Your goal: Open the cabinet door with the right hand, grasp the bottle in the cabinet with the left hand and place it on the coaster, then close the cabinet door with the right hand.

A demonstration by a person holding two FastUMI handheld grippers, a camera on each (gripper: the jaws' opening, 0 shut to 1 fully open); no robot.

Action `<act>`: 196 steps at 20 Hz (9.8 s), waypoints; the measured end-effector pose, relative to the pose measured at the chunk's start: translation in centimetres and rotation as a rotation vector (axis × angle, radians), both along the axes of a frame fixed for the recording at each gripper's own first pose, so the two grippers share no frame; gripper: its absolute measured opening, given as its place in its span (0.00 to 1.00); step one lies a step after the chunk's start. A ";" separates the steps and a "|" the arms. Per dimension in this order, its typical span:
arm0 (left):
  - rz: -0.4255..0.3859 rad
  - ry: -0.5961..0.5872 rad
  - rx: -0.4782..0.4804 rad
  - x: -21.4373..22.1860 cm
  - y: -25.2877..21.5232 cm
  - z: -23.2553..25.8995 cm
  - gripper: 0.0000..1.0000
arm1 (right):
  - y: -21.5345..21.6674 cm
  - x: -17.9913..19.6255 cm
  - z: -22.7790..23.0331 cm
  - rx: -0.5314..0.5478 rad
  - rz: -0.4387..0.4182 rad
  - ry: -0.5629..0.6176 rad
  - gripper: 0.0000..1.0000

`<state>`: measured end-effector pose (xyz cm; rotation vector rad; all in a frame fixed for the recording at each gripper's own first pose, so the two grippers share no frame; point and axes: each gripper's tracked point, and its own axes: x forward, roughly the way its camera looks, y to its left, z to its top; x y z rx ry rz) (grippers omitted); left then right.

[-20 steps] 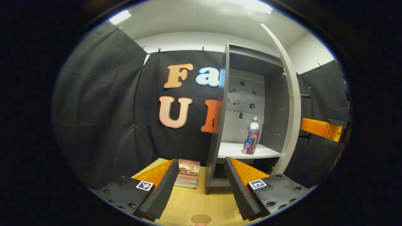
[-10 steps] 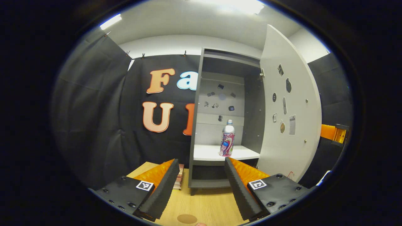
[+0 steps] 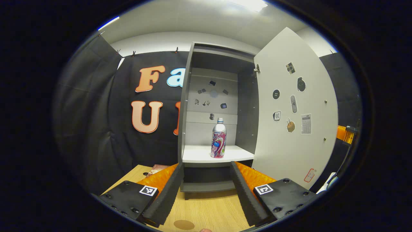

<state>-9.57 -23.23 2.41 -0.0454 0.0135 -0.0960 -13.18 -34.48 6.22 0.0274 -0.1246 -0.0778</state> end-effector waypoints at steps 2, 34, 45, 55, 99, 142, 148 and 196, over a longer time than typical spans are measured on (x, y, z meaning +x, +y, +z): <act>-0.007 0.007 -0.005 0.0 0.0 -0.3 0.94 | -0.9 -0.3 -0.3 -0.019 -0.014 0.009 0.13; -0.195 -0.007 -0.008 13.5 -2.9 -1.6 0.94 | 13.2 1.6 -3.2 -0.102 -0.047 0.065 0.75; -0.376 -0.032 0.058 27.6 -7.3 -4.2 0.94 | 14.5 11.2 -5.5 -0.048 -0.223 0.113 0.91; -0.417 -0.035 0.024 32.6 -9.1 -4.9 0.94 | 14.3 14.2 -7.2 -0.012 -0.280 0.167 0.91; -0.091 -0.036 0.083 1.0 3.0 -20.1 0.82 | 17.8 -1.9 -12.8 -0.044 0.134 0.138 0.92; -0.107 0.221 0.100 0.8 7.6 -35.1 0.87 | 24.8 -0.9 -20.7 -0.019 0.175 0.358 0.92; -0.107 0.224 0.101 0.6 7.7 -35.3 0.87 | 25.2 -1.0 -21.2 -0.013 0.180 0.377 0.92; 0.055 0.048 -0.024 -0.2 5.8 -5.5 0.97 | -3.9 -7.6 -5.8 -0.101 -0.300 0.122 0.92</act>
